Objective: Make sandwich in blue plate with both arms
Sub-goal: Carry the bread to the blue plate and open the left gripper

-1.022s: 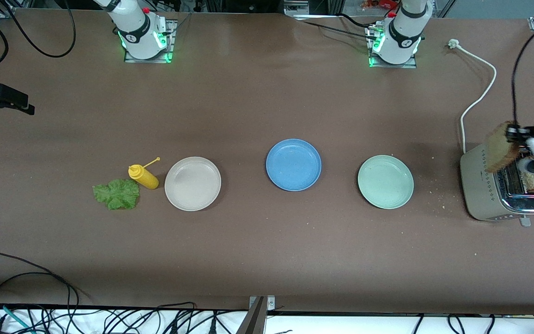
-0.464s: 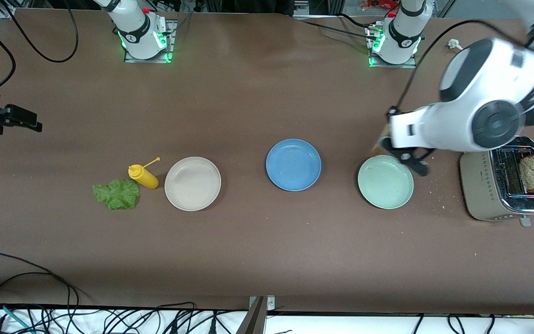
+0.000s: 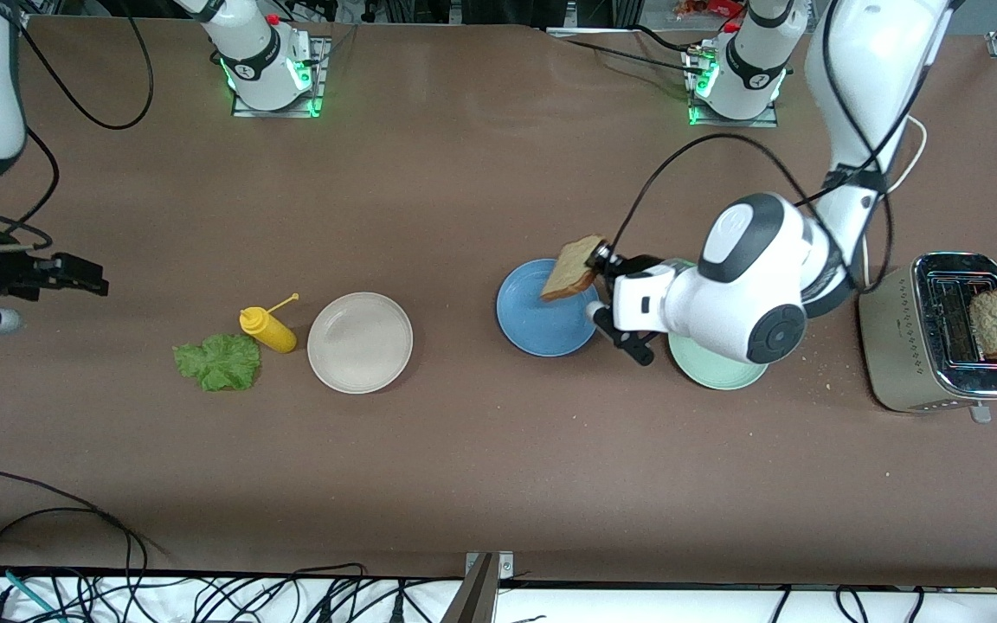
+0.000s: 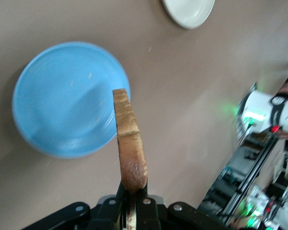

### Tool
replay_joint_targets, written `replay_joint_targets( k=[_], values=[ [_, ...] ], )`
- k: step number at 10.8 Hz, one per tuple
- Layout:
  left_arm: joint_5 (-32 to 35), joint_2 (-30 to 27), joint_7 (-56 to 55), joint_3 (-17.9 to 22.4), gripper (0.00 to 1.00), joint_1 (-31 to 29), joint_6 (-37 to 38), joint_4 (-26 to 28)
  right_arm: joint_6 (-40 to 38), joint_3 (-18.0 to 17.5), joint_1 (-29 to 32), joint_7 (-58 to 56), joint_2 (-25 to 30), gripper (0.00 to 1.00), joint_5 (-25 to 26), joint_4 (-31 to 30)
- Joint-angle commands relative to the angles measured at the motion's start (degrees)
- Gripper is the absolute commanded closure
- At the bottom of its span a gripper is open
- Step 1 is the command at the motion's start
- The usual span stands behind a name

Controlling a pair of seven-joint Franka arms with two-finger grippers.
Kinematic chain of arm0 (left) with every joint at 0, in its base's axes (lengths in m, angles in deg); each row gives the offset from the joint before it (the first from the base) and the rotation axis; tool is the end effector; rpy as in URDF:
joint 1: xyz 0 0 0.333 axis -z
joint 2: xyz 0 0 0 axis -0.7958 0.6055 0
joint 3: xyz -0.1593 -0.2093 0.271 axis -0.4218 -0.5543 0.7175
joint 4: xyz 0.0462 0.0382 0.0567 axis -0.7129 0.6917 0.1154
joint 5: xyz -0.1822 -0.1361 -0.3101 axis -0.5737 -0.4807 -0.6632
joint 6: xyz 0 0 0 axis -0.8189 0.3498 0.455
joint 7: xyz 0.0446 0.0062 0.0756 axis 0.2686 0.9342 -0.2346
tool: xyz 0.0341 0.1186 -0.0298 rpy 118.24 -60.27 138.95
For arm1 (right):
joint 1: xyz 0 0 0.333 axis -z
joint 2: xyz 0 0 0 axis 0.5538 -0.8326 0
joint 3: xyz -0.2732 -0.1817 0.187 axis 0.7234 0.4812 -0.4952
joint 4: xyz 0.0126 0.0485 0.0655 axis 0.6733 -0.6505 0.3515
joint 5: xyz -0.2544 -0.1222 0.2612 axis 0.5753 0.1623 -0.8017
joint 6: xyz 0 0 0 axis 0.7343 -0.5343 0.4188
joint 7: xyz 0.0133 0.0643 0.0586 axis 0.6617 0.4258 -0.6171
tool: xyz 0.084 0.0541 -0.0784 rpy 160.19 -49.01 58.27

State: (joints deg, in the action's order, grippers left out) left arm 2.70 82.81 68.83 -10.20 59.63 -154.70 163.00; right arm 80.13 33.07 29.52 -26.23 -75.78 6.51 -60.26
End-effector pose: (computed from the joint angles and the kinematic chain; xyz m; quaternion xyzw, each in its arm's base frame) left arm 0.6439 -0.3133 0.3940 0.8911 -0.2685 -0.2005 0.3059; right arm 0.6432 -0.0407 0.5428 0.9985 0.0461 -0.0282 0.0009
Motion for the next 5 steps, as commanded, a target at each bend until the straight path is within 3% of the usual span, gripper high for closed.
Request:
replay_joint_targets(
  k=[1, 5],
  values=[
    [-5.23, 4.21, 0.99, 0.22, 1.0, 1.71, -9.23, -0.51, 2.73, 0.37, -0.29, -1.3, -0.7, 0.0, 0.02, -1.72],
    [-4.72, 9.84, 7.29, 0.39, 1.0, 3.21, -10.14, 1.07, 4.14, 0.37, -0.29, -1.48, -1.5, 0.0, 0.02, -2.16]
  ],
)
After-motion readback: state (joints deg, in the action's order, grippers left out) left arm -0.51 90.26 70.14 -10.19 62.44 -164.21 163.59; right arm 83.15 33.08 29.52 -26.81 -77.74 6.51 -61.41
